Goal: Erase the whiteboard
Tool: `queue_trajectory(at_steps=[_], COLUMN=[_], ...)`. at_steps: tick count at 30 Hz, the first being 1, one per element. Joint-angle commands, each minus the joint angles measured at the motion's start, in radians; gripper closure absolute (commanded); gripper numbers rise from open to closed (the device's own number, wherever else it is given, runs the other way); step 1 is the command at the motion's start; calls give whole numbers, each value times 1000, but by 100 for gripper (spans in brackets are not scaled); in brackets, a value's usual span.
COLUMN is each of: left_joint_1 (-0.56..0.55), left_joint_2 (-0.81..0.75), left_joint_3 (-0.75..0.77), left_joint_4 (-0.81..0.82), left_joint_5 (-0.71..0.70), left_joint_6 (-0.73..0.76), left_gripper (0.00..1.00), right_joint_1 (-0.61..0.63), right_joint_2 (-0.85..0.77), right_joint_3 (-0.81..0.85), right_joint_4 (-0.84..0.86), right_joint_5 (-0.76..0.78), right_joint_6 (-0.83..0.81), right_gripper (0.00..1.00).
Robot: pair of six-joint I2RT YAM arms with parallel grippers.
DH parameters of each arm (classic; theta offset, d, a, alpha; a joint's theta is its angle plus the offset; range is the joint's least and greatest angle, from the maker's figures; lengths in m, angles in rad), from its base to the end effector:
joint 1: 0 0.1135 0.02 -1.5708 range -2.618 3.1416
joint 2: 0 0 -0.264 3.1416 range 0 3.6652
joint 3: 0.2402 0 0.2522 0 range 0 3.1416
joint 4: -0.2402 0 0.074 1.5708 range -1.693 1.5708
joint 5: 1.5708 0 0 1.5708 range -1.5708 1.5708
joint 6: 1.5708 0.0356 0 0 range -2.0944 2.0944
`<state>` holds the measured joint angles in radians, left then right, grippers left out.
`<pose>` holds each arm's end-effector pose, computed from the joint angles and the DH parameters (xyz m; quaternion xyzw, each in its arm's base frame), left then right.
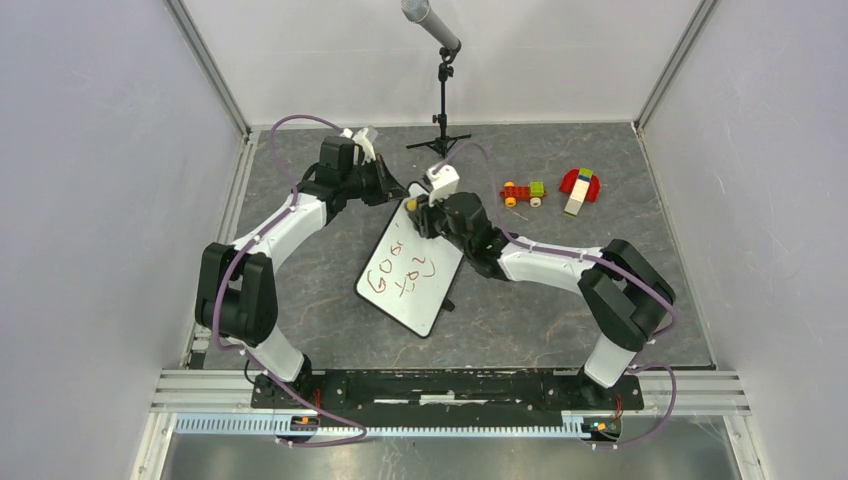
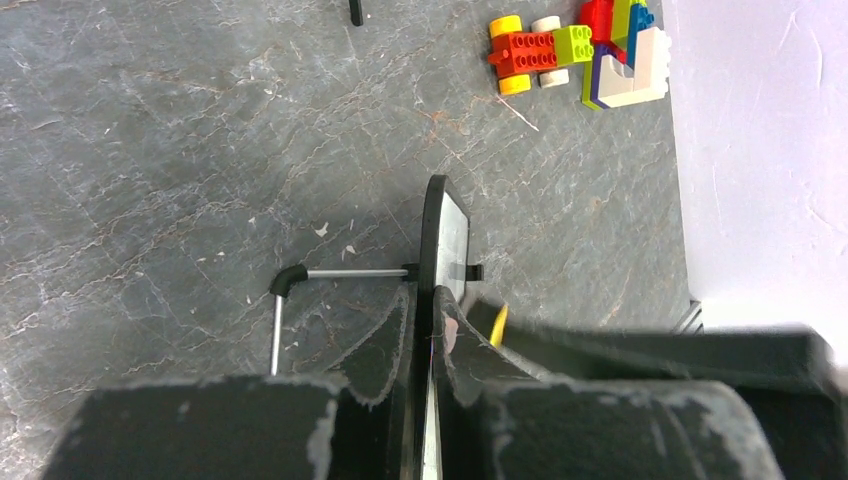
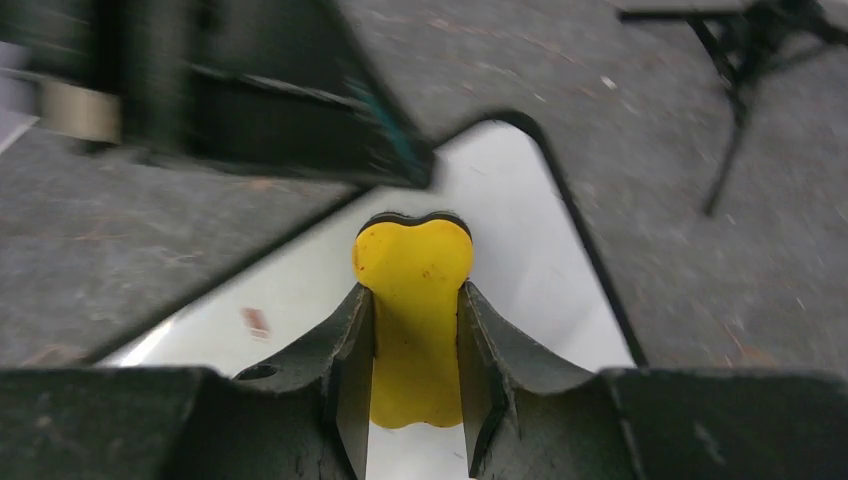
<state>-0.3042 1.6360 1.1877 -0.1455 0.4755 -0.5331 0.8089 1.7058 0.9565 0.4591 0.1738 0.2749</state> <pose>0.3496 -0.1268 0.2657 0.0118 0.8652 -0.3754 0.3322 0.2669 0.2709 0.2210 -0.1608 0.7843 0.2473 0.5458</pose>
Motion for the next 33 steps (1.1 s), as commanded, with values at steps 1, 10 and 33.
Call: queue_trajectory(at_steps=[1,10,33], left_joint_1=[-36,-36,-3], left_joint_2=[-11,-23,-155], left_joint_3=[15,17,63], left_joint_4=[23,23,-184], left_joint_5=[110,109,-25], left_joint_6=[-75,-76,47], left_gripper=[98,98,39], right_joint_1=[118,141,26], right_joint_2=[76,46,-61], right_joint_3=[87,39,61], right_joint_4=[-194,-252,-273], right_joint_5=[-225,-243,-296], right_joint_6=[-167,-191,-57], right_gripper=[76,76,74])
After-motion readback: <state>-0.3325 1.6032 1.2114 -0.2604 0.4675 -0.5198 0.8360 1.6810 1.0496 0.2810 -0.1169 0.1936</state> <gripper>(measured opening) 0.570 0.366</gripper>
